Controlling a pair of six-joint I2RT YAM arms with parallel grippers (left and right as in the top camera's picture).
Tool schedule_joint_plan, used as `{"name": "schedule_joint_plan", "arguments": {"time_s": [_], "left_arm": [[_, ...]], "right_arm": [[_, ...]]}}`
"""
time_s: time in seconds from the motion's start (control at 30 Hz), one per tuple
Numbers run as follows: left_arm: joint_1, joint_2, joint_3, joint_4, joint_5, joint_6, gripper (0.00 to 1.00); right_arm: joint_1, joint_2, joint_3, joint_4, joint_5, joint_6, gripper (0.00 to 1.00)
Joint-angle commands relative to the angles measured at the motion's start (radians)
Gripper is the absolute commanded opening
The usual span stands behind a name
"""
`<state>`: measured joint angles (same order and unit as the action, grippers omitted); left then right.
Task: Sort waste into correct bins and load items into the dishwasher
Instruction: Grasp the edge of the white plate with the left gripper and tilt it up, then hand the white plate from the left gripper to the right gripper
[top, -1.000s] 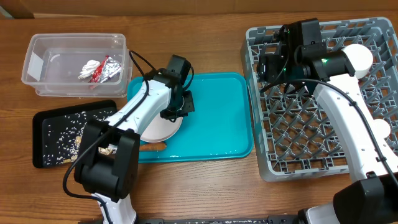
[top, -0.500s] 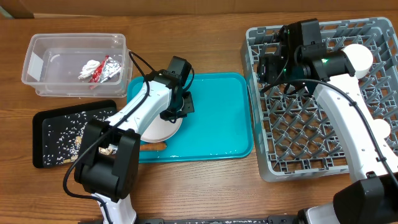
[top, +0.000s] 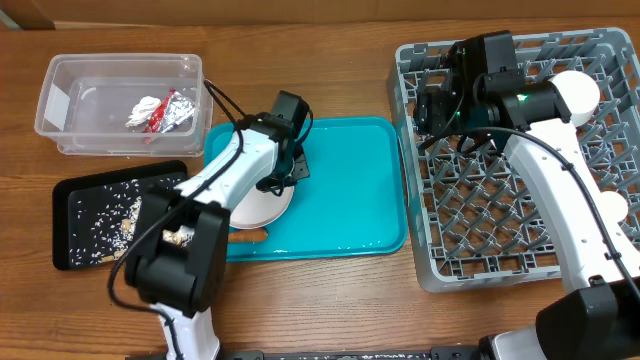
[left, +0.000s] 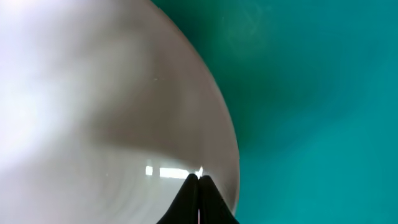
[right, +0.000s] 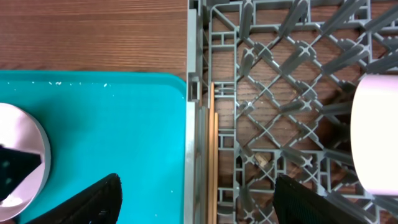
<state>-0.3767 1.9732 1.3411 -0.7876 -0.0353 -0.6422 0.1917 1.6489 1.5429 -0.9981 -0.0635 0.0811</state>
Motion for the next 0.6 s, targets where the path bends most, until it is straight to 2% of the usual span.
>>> {"name": "schedule_joint_plan", "arguments": {"time_s": [0.0, 0.27, 0.43, 0.57], "left_arm": [[-0.003, 0.068, -0.005, 0.054, 0.061, 0.019, 0.04], [-0.003, 0.069, 0.041, 0.206, 0.2, 0.125, 0.04], [-0.003, 0.069, 0.082, 0.249, 0.411, 0.18, 0.04], [-0.003, 0.069, 0.119, 0.238, 0.482, 0.222, 0.1]], "right_arm": [[0.003, -0.002, 0.01, 0.0, -0.002, -0.003, 0.8], [0.003, -0.002, 0.01, 0.006, 0.002, -0.003, 0.8], [0.003, -0.002, 0.01, 0.046, 0.02, -0.004, 0.81], [0.003, -0.002, 0.01, 0.085, 0.02, -0.003, 0.81]]}}
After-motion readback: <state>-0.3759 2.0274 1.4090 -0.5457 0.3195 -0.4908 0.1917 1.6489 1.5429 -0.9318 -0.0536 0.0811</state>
